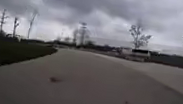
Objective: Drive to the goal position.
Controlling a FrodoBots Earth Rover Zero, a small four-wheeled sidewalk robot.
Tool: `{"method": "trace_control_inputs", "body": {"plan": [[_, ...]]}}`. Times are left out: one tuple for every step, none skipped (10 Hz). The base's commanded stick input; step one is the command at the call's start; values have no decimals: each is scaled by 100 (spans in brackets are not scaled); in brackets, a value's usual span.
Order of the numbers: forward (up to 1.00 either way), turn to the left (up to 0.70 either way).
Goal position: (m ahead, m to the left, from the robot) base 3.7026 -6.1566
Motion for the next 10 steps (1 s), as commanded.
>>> {"method": "trace_control_inputs", "body": {"plan": [[100,12],[100,27],[100,27],[100,27],[100,27],[100,18],[100,0],[100,0],[100,0],[100,0]]}}
